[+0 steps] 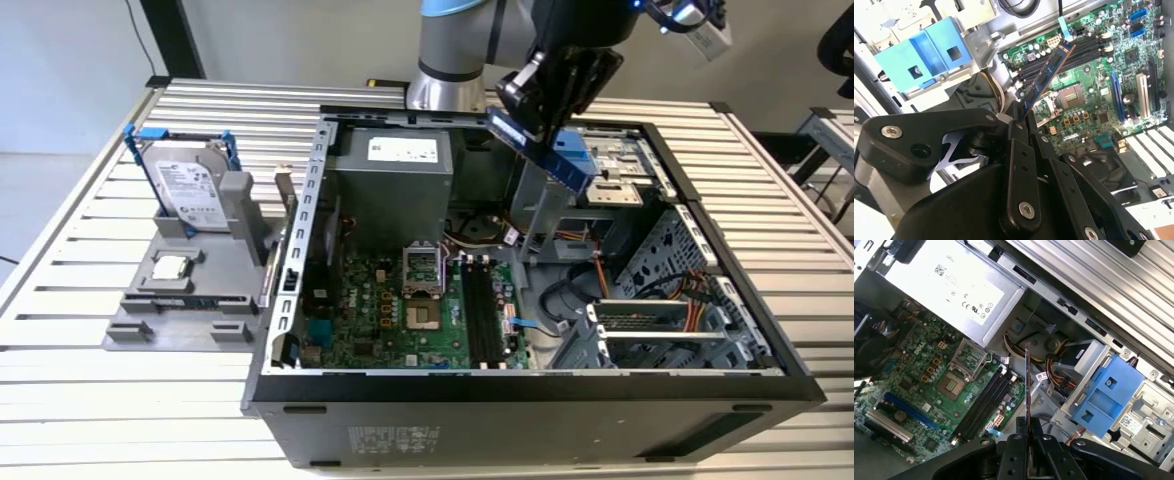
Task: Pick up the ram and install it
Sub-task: 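Insert the ram into the slot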
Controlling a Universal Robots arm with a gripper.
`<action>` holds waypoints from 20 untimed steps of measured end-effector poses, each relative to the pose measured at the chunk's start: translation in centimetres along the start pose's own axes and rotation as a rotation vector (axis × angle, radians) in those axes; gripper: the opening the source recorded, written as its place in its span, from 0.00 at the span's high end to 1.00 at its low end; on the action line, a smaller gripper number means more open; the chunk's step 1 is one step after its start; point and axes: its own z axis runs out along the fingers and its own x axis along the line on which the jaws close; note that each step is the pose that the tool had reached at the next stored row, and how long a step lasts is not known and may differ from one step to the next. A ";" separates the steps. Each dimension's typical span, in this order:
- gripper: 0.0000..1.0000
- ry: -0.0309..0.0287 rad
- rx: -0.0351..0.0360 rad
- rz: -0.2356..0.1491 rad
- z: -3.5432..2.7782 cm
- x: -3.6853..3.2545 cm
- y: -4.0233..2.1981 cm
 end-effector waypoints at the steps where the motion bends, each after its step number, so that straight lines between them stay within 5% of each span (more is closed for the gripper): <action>1: 1.00 -0.0002 0.0004 0.010 0.00 0.00 0.00; 20: 1.00 -0.0043 0.0078 0.188 0.00 0.00 0.00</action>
